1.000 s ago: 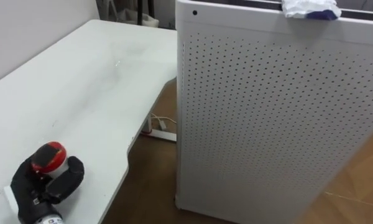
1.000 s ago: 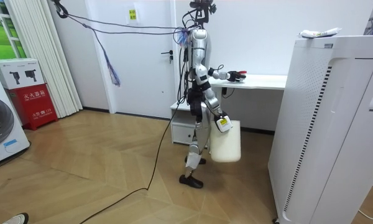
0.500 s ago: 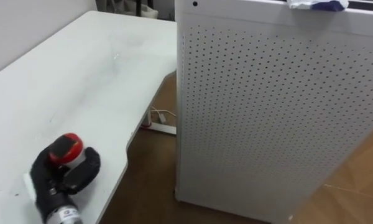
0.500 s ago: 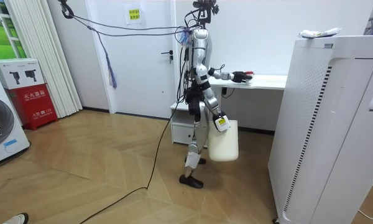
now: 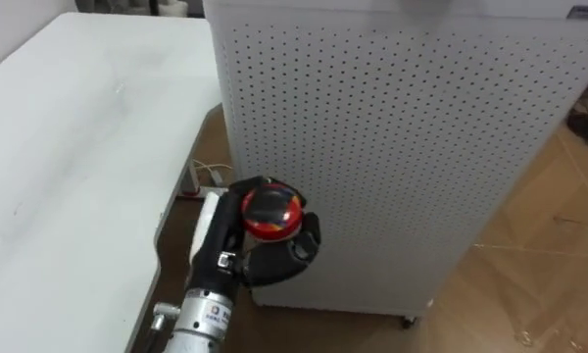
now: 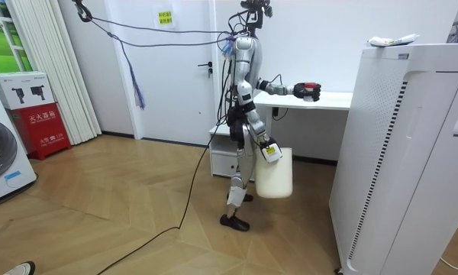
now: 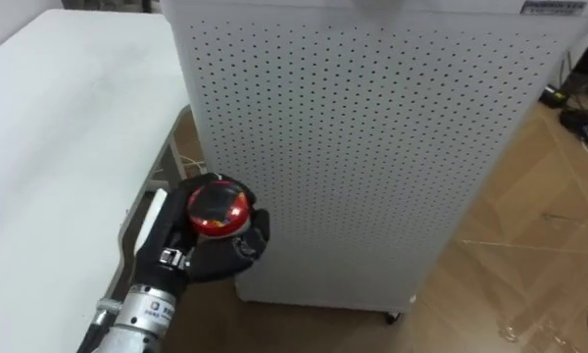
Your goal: Pick garbage
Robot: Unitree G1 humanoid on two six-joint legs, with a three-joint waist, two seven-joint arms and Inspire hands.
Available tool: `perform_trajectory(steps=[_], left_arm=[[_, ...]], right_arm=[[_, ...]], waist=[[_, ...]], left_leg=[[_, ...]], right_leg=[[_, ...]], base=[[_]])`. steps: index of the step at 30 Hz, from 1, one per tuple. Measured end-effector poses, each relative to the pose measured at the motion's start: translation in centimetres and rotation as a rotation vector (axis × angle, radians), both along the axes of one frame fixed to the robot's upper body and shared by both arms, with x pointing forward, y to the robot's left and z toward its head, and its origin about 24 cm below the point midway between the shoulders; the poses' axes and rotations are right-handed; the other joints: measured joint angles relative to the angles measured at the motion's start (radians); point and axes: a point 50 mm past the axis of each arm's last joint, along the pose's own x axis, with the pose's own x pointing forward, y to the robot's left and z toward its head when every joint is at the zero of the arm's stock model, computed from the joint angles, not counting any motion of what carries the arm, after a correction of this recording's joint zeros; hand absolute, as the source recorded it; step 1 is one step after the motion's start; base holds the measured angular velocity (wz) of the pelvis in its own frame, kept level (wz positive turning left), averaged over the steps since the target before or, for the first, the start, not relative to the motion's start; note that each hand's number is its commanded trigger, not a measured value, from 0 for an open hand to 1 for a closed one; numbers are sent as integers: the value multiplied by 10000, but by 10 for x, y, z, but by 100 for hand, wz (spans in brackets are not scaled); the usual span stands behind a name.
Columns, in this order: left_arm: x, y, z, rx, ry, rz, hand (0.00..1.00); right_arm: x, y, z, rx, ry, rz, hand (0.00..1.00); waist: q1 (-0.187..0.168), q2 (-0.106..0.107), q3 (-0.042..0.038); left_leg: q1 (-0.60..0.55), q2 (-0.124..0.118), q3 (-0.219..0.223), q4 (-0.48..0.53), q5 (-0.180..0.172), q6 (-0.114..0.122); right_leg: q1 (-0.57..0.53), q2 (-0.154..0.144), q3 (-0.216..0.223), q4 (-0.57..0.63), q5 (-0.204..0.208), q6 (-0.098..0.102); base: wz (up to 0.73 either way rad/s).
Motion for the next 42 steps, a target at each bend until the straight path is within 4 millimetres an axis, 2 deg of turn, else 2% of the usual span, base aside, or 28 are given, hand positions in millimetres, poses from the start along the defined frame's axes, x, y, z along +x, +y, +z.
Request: perform_trajectory(steps=[1, 2, 5, 9, 13, 17, 21, 24, 27, 37, 38, 39, 40, 42], left_arm=[[-1, -1, 2, 66, -63, -233, 100], [-3, -5, 4, 149, -149, -673, 100], [-7, -17, 8, 305, -291, -1787, 100], [-12, -30, 9, 518, -320, -3013, 100], [-16, -37, 7, 645, -232, -3667, 100], [-19, -38, -13, 1114, 623, -4220, 100], [-22, -35, -35, 1697, 1689, -4522, 100], [-28, -34, -56, 2092, 2668, -4865, 100], [-32, -32, -70, 2520, 3393, -5098, 100], [-47, -36, -94, 3707, 4425, -6270, 100], [-47, -36, -96, 3864, 4494, -6364, 93], [-49, -36, -98, 4057, 4567, -6477, 57], [-49, -35, -99, 4164, 4587, -6537, 0], [-50, -34, -101, 4346, 4717, -6692, 0]], right_arm=[[2, -1, 1, -24, -43, 13, 100], [4, -2, 2, -67, -118, 39, 100], [8, -1, 4, -126, -211, 174, 100], [13, -3, 6, -271, -380, 390, 100], [22, -5, 9, -398, -539, 491, 100], [22, -8, 9, -563, -460, 406, 100], [29, -11, 13, -812, -703, 362, 100], [30, -13, 13, -958, -702, 271, 100], [32, -14, 14, -1013, -722, 267, 100], [38, -8, 15, -1024, -720, 615, 100], [39, -7, 15, -1016, -724, 634, 100], [40, -7, 15, -1017, -720, 636, 100], [40, -7, 15, -1022, -717, 631, 100], [41, -6, 15, -1030, -763, 614, 100]], waist=[[2, 44, 10], [-14, 131, -27], [-130, 266, -38], [-439, 357, -32], [-480, 419, -5], [-540, 612, 2], [-518, 768, 8], [-531, 787, 8], [-531, 794, 10], [-515, 858, 53], [-505, 856, 57], [-503, 860, 66], [-504, 861, 73], [-504, 847, 91]], left_leg=[[-38, 1, 17, 1, 0, 0], [-129, 10, 99, 6, 8, 13], [-111, 24, 251, -1, 10, 17], [-122, 30, 292, -16, 10, 17], [-266, 70, 514, -19, 11, 17], [-260, 63, 543, -93, 14, 23], [-646, 18, 570, -126, 91, 64], [-696, 11, 573, -156, 97, 65], [-990, 10, 583, -72, 101, 71], [-1507, 35, 959, -25, 116, 94], [-1557, 32, 972, -26, 117, 95], [-1582, 28, 1002, -25, 117, 96], [-1586, 26, 1012, -24, 118, 97], [-1677, 25, 1055, 20, 117, 97]], right_leg=[[-55, 1, 25, 17, 0, 0], [-190, 1, 80, 48, 8, 6], [-217, -7, 157, 65, 13, 9], [-254, -4, 181, 46, 15, 13], [-591, 18, 408, 209, 23, 0], [-651, 18, 458, 206, 29, -1], [-1154, -18, 532, 396, 29, -3], [-1239, -26, 542, 425, 29, -2], [-1551, -40, 548, 522, 32, -5], [-2374, -58, 766, 873, 31, -5], [-2455, -56, 804, 896, 32, -6], [-2503, -57, 837, 918, 32, -6], [-2511, -58, 851, 922, 32, -6], [-2632, -62, 900, 991, 32, -5]], base=[[-9], [-13], [-9], [-3], [-18], [-3], [-2], [0], [0], [-10], [-7], [-6], [-6], [-5]])
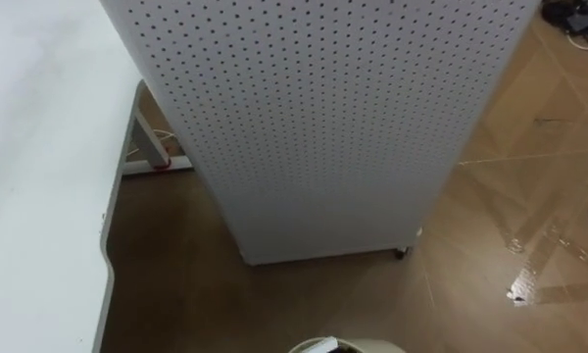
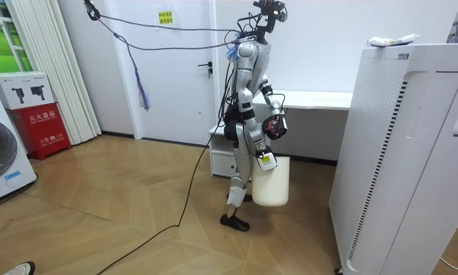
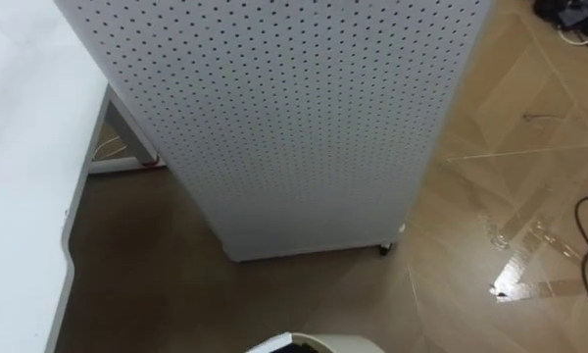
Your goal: Pick garbage
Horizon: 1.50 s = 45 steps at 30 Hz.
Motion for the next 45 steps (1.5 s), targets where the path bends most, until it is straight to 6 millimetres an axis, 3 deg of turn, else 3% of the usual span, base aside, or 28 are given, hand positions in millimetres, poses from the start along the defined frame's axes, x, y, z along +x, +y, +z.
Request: perform_trajectory(steps=[9, 23, 27, 32, 39, 45], left_arm=[[2, -1, -1, 510, -244, -497, 0], [3, 0, 0, 526, -320, -489, 0], [5, 3, 1, 571, -364, -377, 0], [4, 3, 2, 588, -484, -420, 0], [14, 4, 14, 286, -1296, 183, 0], [27, 8, 54, -969, -3263, 1456, 0]], right_arm=[[3, -1, 1, -155, -78, -216, 100], [-2, -3, -2, 278, -7, -1322, 100], [-2, -8, -1, 203, -149, -1481, 100], [-9, -9, -4, 242, 20, -1592, 100], [-23, -10, -10, 444, 310, -1808, 100], [-43, -15, -17, 500, 571, -2127, 100]], waist=[[4, -138, 116], [26, -235, 93], [-30, -417, 48], [32, -492, 2], [223, -393, -75], [239, -323, -143]], left_leg=[[-386, -11, -6, 267, 16, 28], [-346, -53, -9, 347, 42, 70], [-219, -51, -15, 342, 44, 74], [123, -45, -14, 344, 44, 74], [405, -43, -121, 357, 44, 74], [1197, -76, -128, -14, 44, 75]], right_leg=[[-358, -65, -17, 225, 0, 0], [-349, -126, -37, 374, 3, -5], [-227, -114, -24, 389, 3, -5], [202, -114, -69, 215, 19, 5], [626, -119, -233, 28, 34, 12], [1438, -116, -260, -279, 68, 67]], base=[[0], [0], [0], [0], [5], [3]])
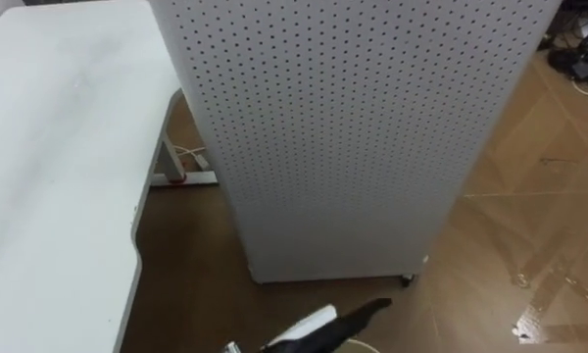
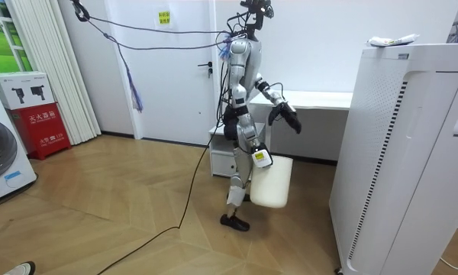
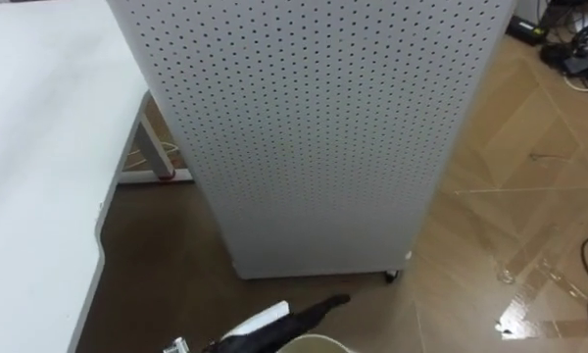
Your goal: Pick garbage
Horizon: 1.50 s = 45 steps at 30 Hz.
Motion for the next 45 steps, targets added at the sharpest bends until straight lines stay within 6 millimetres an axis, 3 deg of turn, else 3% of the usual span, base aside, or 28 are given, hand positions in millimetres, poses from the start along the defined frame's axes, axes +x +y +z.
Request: perform_trajectory(steps=[5, 10, 11, 15, 18, 22, 24, 25, 27, 29, 31, 32, 33, 34, 36, 37, 38, 39, 40, 41, 42, 43, 45], left_arm=[[12, 15, 42, -1054, -2344, 1843, 0], [12, 30, 85, -1728, -5448, 3548, 0], [12, 34, 93, -1743, -6128, 3896, 0], [7, 41, 119, -2012, -8169, 4769, 0], [2, 45, 132, -2579, -9030, 5171, 0], [3, 54, 135, -2610, -9490, 5863, 0], [3, 59, 132, -2651, -9521, 6325, 0], [3, 61, 129, -2573, -9485, 6470, 0], [5, 66, 123, -2314, -9304, 6741, 0], [5, 66, 123, -2257, -9380, 6790, 0], [5, 66, 123, -2172, -9518, 6828, 0], [4, 67, 123, -2233, -9575, 6885, 0], [3, 66, 124, -2344, -9697, 6866, 0], [3, 66, 124, -2391, -9790, 6868, 0], [2, 69, 128, -2231, -10232, 7007, 0], [2, 70, 129, -2260, -10301, 7086, 0], [2, 71, 130, -2163, -10495, 7194, 0], [2, 72, 131, -1942, -10757, 7161, 0], [1, 71, 131, -1795, -10873, 7124, 0], [1, 71, 131, -1452, -11186, 7046, 0], [0, 71, 131, -1261, -11442, 7041, 0], [0, 71, 131, -1202, -11502, 7036, 0], [-1, 73, 130, -872, -11763, 6945, 0]], right_arm=[[-11, -6, -2, 54, -68, -547, 100], [-24, -6, -4, 65, -68, -879, 100], [-29, -6, -6, 50, 6, -933, 100], [-34, -7, -7, 45, 127, -995, 100], [-38, -8, -8, 97, 245, -959, 100], [-38, -8, -8, 188, 265, -981, 100], [-38, -7, -8, 217, 305, -875, 100], [-38, -6, -8, 190, 317, -775, 100], [-39, -5, -9, 164, 339, -620, 100], [-40, -6, -9, 111, 359, -685, 100], [-42, -7, -10, 83, 452, -713, 100], [-43, -9, -10, 9, 477, -773, 100], [-44, -12, -9, -92, 464, -915, 100], [-44, -13, -9, -137, 453, -964, 100], [-44, -16, -8, -289, 460, -1038, 100], [-44, -16, -8, -297, 473, -1039, 100], [-44, -16, -9, -291, 478, -1038, 100], [-45, -15, -9, -262, 525, -1033, 100], [-46, -15, -10, -249, 599, -1039, 100], [-48, -16, -10, -238, 698, -1048, 100], [-46, -16, -10, -221, 687, -1030, 100], [-46, -15, -10, -203, 689, -1030, 100], [-45, -13, -10, -134, 616, -999, 100]], waist=[[1, -27, -5], [29, -256, -16], [44, -317, -67], [102, -403, -131], [324, -407, -138], [326, -404, -131], [640, -387, -79], [709, -378, -57], [833, -362, 11], [784, -257, 57], [801, -274, 83], [782, -337, 94], [647, -322, 78], [625, -320, 75], [887, -341, 57], [948, -344, 51], [1087, -339, 38], [1059, -360, 0], [1067, -395, -52], [1093, -453, -162], [1129, -476, -179], [1137, -546, -171], [1124, -667, -150]], left_leg=[[547, -21, 125, -215, 19, 28], [1073, -7, 136, -378, 18, 20], [1330, -4, 156, -489, 17, 18], [1967, 72, 305, -815, -6, -24], [2235, 229, 425, -880, -66, -122], [2297, 468, 439, -659, -151, -254], [2277, 738, 647, 103, -399, -422], [2212, 824, 639, 495, -500, -441], [1479, 1173, 483, 2781, -650, -524], [812, 1514, 183, 4438, -514, -537], [348, 1620, -207, 5513, -47, -619], [56, 1469, -460, 5761, 15, -604], [-327, 1181, -599, 5516, -185, -390], [-548, 1040, -668, 5291, -257, -354], [-1124, 477, -725, 3317, -166, -499], [-1211, 337, -758, 2701, -20, -530], [-1273, 232, -930, 1433, 402, -485], [-1318, 127, -1115, 375, 1058, -438], [-1318, 77, -1189, 132, 1398, -439], [-1149, -61, -1266, -115, 1978, -352], [-982, -198, -1270, -156, 2313, -123], [-953, -263, -1248, -88, 2463, -7], [-1039, -386, -1201, 322, 2069, 96]], right_leg=[[404, -4, 71, -48, -24, 32], [852, 22, 7, -243, -61, 30], [1066, 42, 16, -339, -60, 31], [1672, 175, 74, -762, 71, 35], [1981, 314, -4, -1025, 215, -15], [2083, 414, -280, -976, 189, -95], [2068, 472, -840, -635, 26, -329], [2075, 503, -898, -494, -57, -392], [2083, 538, -979, 101, -485, -611], [2077, 650, -989, 617, -861, -776], [2140, 768, -817, 968, -1131, -913], [2217, 795, -636, 1062, -1281, -957], [2193, 773, -564, 1076, -1349, -987], [2169, 760, -486, 1076, -1370, -993], [2097, 711, -60, 1052, -1390, -987], [2116, 708, 10, 1038, -1406, -986], [2146, 682, 48, 1028, -1492, -992], [2200, 713, 107, 1058, -1658, -924], [2243, 712, 175, 1053, -1724, -878], [2299, 667, 299, 1020, -1845, -726], [2420, 574, 324, 885, -1905, -618], [2457, 540, 308, 825, -1931, -557], [2670, 333, 72, 482, -1864, -346]], base=[[-7], [-1], [-7], [-12], [-21], [-6], [-46], [-64], [-37], [-10], [-8], [13], [19], [7], [-40], [-61], [-45], [-37], [-27], [-35], [-42], [-36], [-22]])
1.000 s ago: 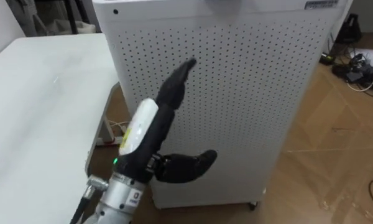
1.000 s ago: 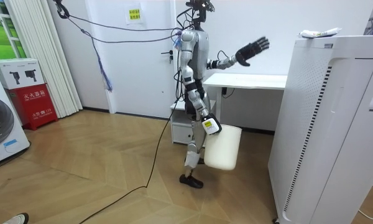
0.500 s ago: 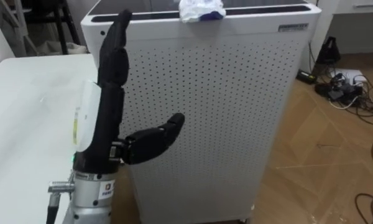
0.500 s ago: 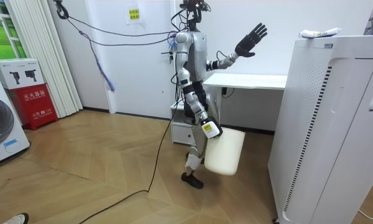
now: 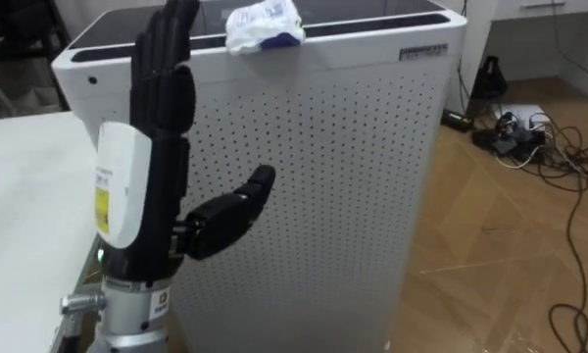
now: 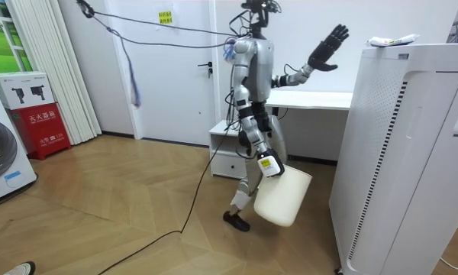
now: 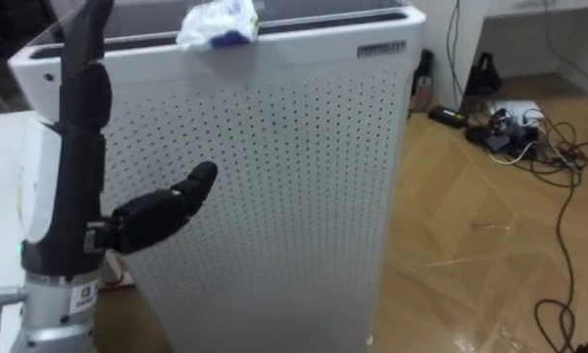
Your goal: Pick garbage
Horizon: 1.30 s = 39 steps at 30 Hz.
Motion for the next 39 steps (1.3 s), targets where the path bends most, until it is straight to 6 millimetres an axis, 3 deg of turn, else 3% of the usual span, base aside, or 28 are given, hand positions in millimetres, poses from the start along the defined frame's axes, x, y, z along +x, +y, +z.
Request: perform_trajectory(steps=[2, 6, 10, 13, 14, 16, 17, 18, 20, 21, 22, 23, 25, 30, 39], left_arm=[[0, 2, 0, 440, -36, 62, 0], [1, 0, 7, 631, -391, 70, 0], [0, 1, 12, 973, -749, 239, 0], [6, 1, 23, 1420, -1386, 458, 0], [7, 1, 28, 1421, -1616, 465, 0], [9, 0, 32, 1359, -1858, 467, 0], [10, 0, 35, 1456, -2033, 494, 0], [10, 1, 36, 1502, -2083, 534, 0], [11, 3, 36, 1495, -2041, 705, 0], [11, 5, 36, 1526, -2021, 801, 0], [11, 5, 36, 1544, -2042, 826, 0], [10, 5, 35, 1533, -2031, 806, 0], [9, 5, 36, 1529, -2163, 765, 0], [-2, 2, 41, 1797, -2656, 755, 0], [-8, 2, 43, 2010, -2685, 756, 0]], right_arm=[[0, 0, 0, -1, -5, 10, 100], [3, 0, 2, -38, -148, 127, 100], [6, 1, 3, -4, -269, 138, 100], [6, 1, 3, 17, -272, 179, 100], [6, 1, 3, 7, -240, 273, 100], [5, 0, 3, -16, -163, 320, 100], [7, 0, 3, -49, -185, 375, 100], [7, 0, 3, -87, -174, 454, 100], [8, 1, 3, -53, -155, 548, 100], [7, 3, 3, 18, -97, 658, 100], [6, 4, 2, 30, -54, 737, 100], [4, 4, 2, 4, 43, 872, 100], [7, 4, 3, -39, -17, 1086, 100], [10, 4, 4, -20, -37, 1351, 100], [18, 6, 8, 94, -376, 1554, 100]], waist=[[-22, 29, 23], [12, 172, 13], [19, 166, 22], [47, 172, 17], [141, 100, 88], [327, 249, 74], [376, 381, 94], [357, 580, 77], [576, 688, 125], [545, 688, 133], [537, 644, 143], [340, 663, 132], [378, 600, 139], [674, 383, 60], [783, 340, 54]], left_leg=[[-52, -29, 3, 487, -441, 19], [-168, -178, -8, 1312, -1273, 74], [-90, -458, 177, 1686, -1697, 280], [88, -663, 299, 1833, -2039, 511], [234, -676, 526, 1887, -2182, 616], [373, -634, 650, 1951, -2374, 731], [380, -620, 619, 1947, -2439, 807], [394, -626, 447, 1831, -2433, 836], [444, -609, 104, 1523, -2318, 822], [536, -625, -88, 1333, -2238, 777], [590, -643, -93, 1251, -2220, 755], [684, -673, -301, 1161, -2197, 711], [721, -662, -381, 942, -2124, 624], [941, -625, -622, 478, -1951, 487], [1285, -661, -919, 245, -1929, 450]], right_leg=[[210, -72, -33, -122, -10, 26], [415, -408, -311, -78, -295, 285], [312, -849, -419, 789, -570, 534], [-129, -1243, -617, 2270, -563, 558], [-131, -1350, -550, 2514, -484, 683], [-102, -1402, -572, 2543, -276, 890], [-214, -1387, -571, 2688, -61, 889], [-344, -1329, -525, 2679, -16, 901], [-879, -1095, -301, 2037, -277, 763], [-1220, -934, -341, 1307, -204, 726], [-1325, -893, -372, 821, 67, 721], [-1262, -824, -684, 666, 541, 667], [-1088, -760, -920, 324, 625, 565], [-706, -581, -1177, -392, 783, 479], [76, -430, -1480, -1352, 1013, 466]], base=[[-17], [-14], [-1], [5], [-19], [-24], [-7], [-10], [-32], [-24], [18], [23], [18], [15], [10]])
